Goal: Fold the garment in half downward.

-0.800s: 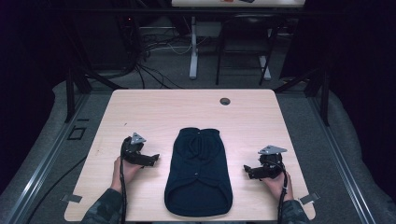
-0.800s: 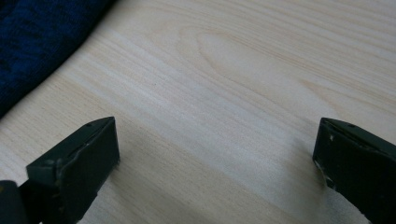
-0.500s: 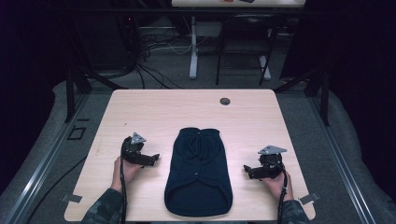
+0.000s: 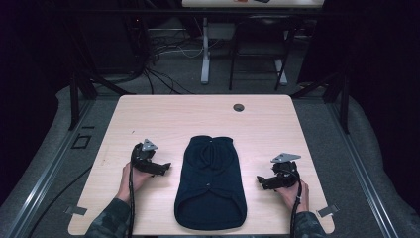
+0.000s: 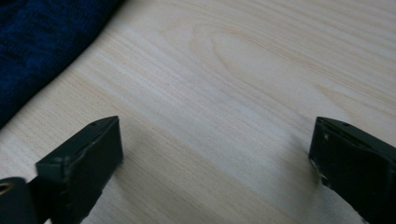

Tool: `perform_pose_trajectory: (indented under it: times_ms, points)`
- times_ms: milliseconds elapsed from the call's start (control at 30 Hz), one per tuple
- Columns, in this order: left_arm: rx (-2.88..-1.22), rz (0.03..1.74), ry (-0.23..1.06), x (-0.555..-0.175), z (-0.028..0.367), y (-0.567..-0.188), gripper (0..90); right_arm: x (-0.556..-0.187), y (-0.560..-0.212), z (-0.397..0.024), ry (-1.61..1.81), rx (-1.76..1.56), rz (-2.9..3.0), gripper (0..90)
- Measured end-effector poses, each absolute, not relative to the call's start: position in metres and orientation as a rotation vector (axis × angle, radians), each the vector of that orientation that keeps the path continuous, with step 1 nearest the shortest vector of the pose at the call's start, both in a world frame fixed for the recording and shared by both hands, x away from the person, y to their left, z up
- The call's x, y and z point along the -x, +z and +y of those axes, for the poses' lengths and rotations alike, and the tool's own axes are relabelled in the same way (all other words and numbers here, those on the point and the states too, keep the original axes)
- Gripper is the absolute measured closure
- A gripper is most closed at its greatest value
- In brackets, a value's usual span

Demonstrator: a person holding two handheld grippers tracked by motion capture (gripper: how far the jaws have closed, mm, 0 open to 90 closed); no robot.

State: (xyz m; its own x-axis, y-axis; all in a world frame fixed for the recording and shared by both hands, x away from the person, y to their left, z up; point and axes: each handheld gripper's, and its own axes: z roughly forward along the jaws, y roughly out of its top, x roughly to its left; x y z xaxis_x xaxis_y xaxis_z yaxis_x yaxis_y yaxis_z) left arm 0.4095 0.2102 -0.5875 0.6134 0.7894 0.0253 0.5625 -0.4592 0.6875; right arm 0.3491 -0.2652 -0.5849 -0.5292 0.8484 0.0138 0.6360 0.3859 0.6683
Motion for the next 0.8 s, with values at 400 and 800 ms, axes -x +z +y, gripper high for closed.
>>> perform_pose_trajectory:
  times_ms: [400,800]
  points:
    - [-2.119,1.04,0.372,-0.429,0.192,-0.564,1.1,-0.352,-0.559,-0.25,1.071,-1.306,2.427,0.9]
    - [-2.078,1.034,0.304,-0.448,0.178,-0.556,1.2,-0.387,-0.541,-0.212,1.052,-1.172,2.512,1.8]
